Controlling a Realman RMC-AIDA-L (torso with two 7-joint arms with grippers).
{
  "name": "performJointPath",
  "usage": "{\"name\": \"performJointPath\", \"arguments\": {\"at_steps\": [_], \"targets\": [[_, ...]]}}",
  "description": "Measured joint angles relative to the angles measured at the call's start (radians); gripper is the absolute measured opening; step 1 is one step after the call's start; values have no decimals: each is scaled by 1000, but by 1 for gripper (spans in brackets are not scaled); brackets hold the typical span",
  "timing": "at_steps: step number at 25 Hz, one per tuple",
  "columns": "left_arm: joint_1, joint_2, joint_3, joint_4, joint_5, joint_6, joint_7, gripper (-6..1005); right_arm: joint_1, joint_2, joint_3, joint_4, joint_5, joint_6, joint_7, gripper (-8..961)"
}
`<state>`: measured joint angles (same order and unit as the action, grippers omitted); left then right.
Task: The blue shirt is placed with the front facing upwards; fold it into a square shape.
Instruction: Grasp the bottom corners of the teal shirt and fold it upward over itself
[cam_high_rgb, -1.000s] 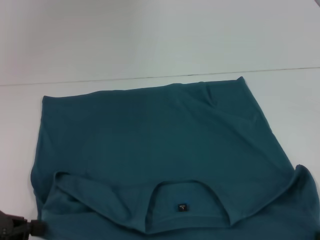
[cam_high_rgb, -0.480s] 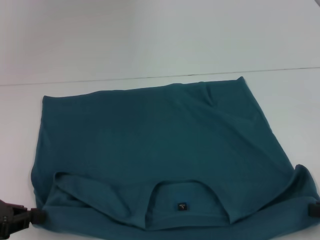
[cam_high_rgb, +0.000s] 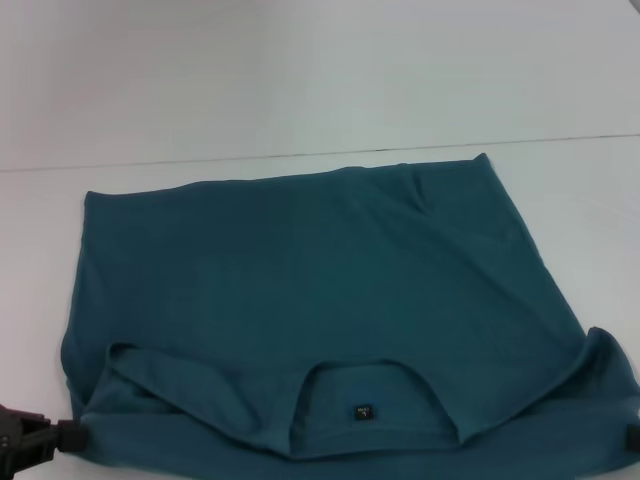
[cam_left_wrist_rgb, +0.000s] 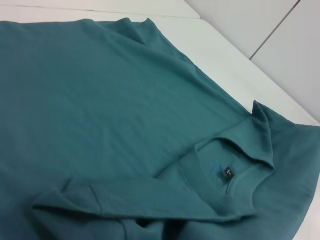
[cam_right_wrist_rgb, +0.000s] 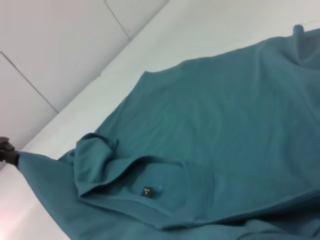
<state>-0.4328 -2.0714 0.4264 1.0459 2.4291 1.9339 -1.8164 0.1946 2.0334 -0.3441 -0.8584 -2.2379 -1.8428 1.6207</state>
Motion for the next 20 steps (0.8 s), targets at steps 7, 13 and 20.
{"name": "performJointPath", "arguments": {"at_steps": [7, 13, 20], "targets": [[0, 0, -4, 0, -3, -8, 6, -1, -10, 4, 21, -1, -1, -4, -9, 56], [-58, 10, -39, -33, -29, -106, -9, 11, 70, 1, 51, -1, 4, 24, -1, 56], [-160, 10, -40, -139, -31, -289, -38, 24, 237, 1, 59, 13, 3, 161, 48, 55]]}}
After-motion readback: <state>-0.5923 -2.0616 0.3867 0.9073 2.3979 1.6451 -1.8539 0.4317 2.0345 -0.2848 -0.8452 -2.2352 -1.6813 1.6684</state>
